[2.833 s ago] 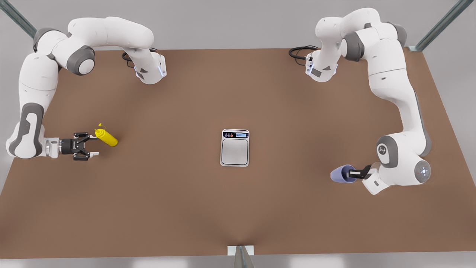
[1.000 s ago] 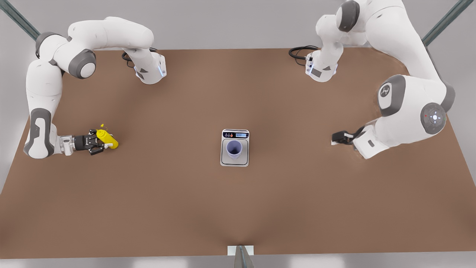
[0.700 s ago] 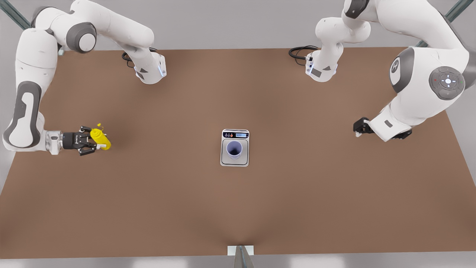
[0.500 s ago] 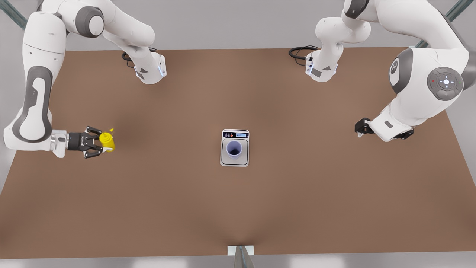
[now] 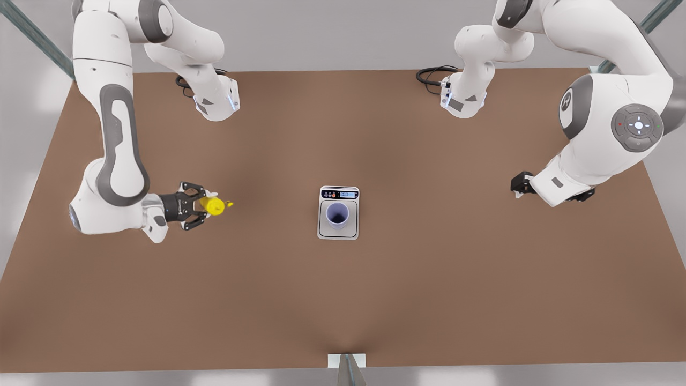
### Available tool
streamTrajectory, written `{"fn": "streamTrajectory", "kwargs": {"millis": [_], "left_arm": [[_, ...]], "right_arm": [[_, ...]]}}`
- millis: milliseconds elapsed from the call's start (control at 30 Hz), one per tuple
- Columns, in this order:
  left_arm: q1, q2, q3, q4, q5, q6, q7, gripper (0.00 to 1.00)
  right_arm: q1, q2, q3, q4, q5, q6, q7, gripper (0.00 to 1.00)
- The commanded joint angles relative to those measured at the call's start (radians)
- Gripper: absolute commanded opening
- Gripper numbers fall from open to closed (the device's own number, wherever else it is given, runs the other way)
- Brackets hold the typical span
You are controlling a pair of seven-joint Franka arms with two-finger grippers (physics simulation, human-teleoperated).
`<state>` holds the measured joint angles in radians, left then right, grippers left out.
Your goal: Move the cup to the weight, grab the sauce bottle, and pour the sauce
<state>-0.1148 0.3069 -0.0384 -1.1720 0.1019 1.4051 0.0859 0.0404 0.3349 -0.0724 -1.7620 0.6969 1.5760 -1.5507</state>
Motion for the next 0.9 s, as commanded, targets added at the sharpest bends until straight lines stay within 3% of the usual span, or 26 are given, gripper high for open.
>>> {"fn": "streamTrajectory", "kwargs": {"millis": [0,167,267,400,600,700,867], "left_arm": [[0.0,0.004,0.002,0.0,0.001,0.0,0.0,1.0],[0.0,0.015,0.008,0.0,0.001,0.002,0.003,1.0],[0.001,0.018,0.008,0.0,0.002,0.002,0.003,1.0],[0.001,0.026,0.008,0.0,0.002,0.002,0.005,1.0],[0.001,0.035,0.009,0.002,0.005,0.003,0.003,1.0],[0.004,0.041,0.009,0.002,0.005,0.002,0.005,1.0],[0.01,0.051,0.011,0.0,0.005,0.002,0.005,1.0]], "right_arm": [[0.019,-0.007,0.002,0.001,-0.02,0.016,0.018,0.49],[0.101,0.029,0.005,0.009,-0.031,-0.014,0.227,0.48],[0.148,0.058,0.011,0.117,-0.056,-0.097,0.409,0.48],[0.15,0.049,0.141,0.236,-0.277,-0.175,0.598,0.48],[0.279,0.065,0.141,0.236,-0.29,-0.218,0.704,0.48],[0.326,0.219,0.14,0.435,-0.312,-0.317,0.788,0.48],[0.357,0.273,0.141,0.467,-0.338,-0.367,0.879,0.48]]}}
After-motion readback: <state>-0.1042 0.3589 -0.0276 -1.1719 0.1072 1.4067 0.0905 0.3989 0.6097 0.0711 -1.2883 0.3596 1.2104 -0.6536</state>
